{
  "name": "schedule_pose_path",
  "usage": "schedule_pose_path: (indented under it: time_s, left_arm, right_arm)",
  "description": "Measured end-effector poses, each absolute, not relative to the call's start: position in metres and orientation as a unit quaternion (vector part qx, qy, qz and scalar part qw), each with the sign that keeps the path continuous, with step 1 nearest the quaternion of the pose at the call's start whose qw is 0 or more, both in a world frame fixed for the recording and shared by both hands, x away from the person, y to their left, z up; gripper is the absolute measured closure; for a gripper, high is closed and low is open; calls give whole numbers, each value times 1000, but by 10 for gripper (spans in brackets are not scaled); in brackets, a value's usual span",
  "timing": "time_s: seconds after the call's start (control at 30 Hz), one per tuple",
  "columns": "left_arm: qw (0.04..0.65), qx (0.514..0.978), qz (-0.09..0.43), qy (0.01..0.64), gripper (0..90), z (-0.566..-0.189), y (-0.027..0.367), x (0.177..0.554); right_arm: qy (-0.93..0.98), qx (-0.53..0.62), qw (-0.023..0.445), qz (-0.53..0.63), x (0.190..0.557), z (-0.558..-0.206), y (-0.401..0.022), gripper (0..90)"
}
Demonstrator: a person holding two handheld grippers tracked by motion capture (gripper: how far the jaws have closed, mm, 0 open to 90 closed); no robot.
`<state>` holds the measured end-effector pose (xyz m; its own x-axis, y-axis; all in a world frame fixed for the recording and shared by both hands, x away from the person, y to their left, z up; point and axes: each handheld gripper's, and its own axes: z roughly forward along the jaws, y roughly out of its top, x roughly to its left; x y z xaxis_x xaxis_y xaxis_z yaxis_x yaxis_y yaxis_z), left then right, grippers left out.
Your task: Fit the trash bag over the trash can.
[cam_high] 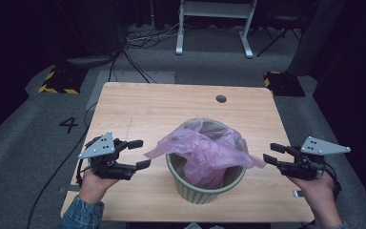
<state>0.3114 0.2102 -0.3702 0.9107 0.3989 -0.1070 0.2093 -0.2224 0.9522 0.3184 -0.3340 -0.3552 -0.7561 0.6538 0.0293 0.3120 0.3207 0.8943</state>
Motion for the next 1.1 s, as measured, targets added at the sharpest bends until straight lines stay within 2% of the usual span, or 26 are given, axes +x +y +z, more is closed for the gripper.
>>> schedule_pose_path:
  time_s: [0.23,0.37,0.4,0.5,0.57,0.67,0.77,0.93,1.1]
  left_arm:
    - [581,782,104,203,326,-370,203,305]
    - [578,783,106,203,383,-372,195,310]
    - [577,784,106,204,399,-373,191,311]
    - [575,784,106,208,500,-378,183,313]
    - [574,786,93,210,613,-381,182,315]
    - [569,794,94,193,810,-385,180,312]
    - [566,797,104,183,891,-388,179,309]
    - [572,796,121,154,898,-392,185,303]
    - [566,806,115,134,899,-400,188,294]
  right_arm:
    - [788,274,138,534,301,-348,-340,364]
    - [796,261,138,529,294,-353,-324,377]
    - [797,259,136,529,295,-354,-321,403]
    - [802,253,132,525,297,-359,-310,597]
    - [805,253,126,522,297,-363,-302,733]
    - [809,244,120,521,295,-368,-296,847]
    - [813,234,115,521,292,-372,-293,890]
    - [819,225,103,517,286,-376,-294,898]
    - [829,211,94,510,278,-380,-296,899]
